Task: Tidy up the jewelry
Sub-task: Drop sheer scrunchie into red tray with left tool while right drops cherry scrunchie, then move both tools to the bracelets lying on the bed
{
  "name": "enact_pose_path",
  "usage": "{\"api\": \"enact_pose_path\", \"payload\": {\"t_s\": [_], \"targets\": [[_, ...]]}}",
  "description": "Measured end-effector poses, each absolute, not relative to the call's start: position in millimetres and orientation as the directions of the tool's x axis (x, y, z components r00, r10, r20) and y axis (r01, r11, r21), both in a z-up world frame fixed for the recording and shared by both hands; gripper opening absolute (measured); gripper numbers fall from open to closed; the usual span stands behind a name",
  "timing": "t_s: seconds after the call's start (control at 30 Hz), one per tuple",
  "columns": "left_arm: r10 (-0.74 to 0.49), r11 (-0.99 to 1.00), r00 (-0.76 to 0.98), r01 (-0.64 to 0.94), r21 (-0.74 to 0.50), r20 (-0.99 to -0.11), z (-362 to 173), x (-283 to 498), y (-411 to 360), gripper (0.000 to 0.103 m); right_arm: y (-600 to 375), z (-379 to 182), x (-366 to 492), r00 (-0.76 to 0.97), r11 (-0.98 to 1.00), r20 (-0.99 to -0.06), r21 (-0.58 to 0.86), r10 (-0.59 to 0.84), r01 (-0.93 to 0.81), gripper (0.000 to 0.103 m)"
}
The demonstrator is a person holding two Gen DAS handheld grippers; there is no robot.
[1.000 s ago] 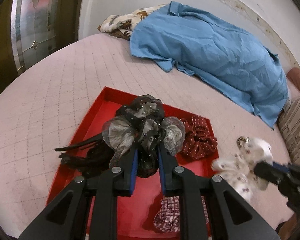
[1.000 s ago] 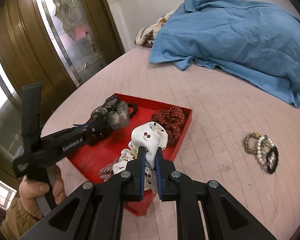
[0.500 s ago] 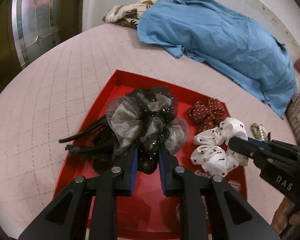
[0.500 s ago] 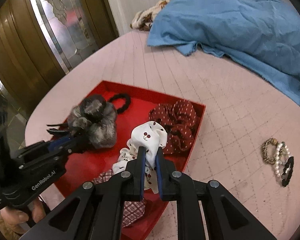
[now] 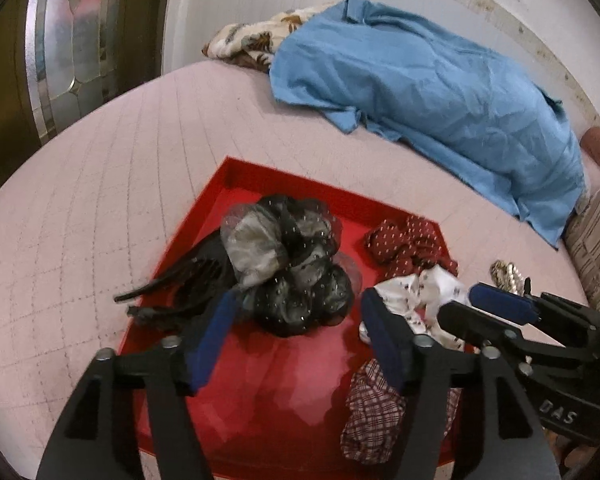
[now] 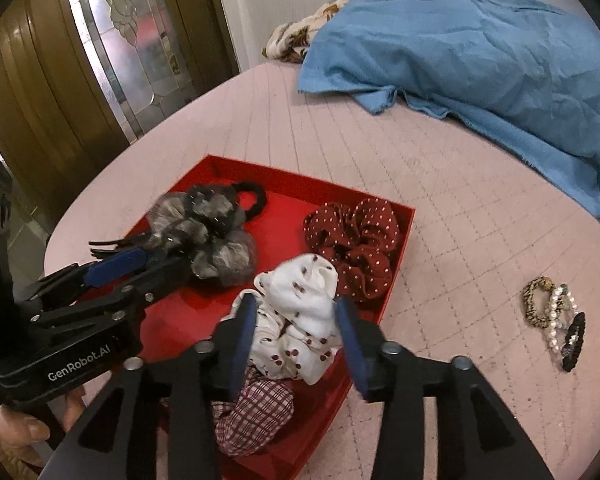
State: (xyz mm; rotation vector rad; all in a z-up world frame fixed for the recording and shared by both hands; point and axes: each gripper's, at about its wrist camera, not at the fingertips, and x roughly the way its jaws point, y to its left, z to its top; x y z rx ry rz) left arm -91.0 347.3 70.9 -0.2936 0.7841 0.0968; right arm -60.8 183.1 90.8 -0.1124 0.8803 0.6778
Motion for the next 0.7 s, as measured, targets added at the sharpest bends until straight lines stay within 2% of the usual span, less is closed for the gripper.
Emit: {"api": "enact_pose_path", "payload": {"t_s": [0.13, 0.37, 0.5, 0.6, 0.7], "targets": [[-0.004, 0.958, 0.736, -0.191, -0.214, -0.677, 79, -96, 345, 0.077, 172, 102, -69, 0.477, 0.794, -0.717, 0.175, 0.507, -0.582, 0.064], [0.093, 0.951, 0.813, -0.243, -0.189, -0.575, 100, -116, 348, 0.093, 146, 110, -83, 0.511, 0.814, -0.689, 0.202, 0.514, -0.545, 0.068], [0.119, 0.941, 0.842, -0.265, -0.211, -0.526, 107, -128, 351, 0.095, 129, 107, -93, 0.527, 0.826, -0.685, 0.202, 0.503, -0.526, 0.071], [0.111, 0.941, 0.836, -0.262, -0.214, -0.537, 107, -128, 348, 0.095, 113, 103, -99, 0.539, 0.838, -0.686, 0.195, 0.488, -0.510, 0.071], [0.138, 0.949, 0.819, -0.269, -0.162, -0.557, 106, -128, 337, 0.095, 94, 101, -102, 0.554, 0.851, -0.684, 0.195, 0.475, -0.488, 0.071]]}}
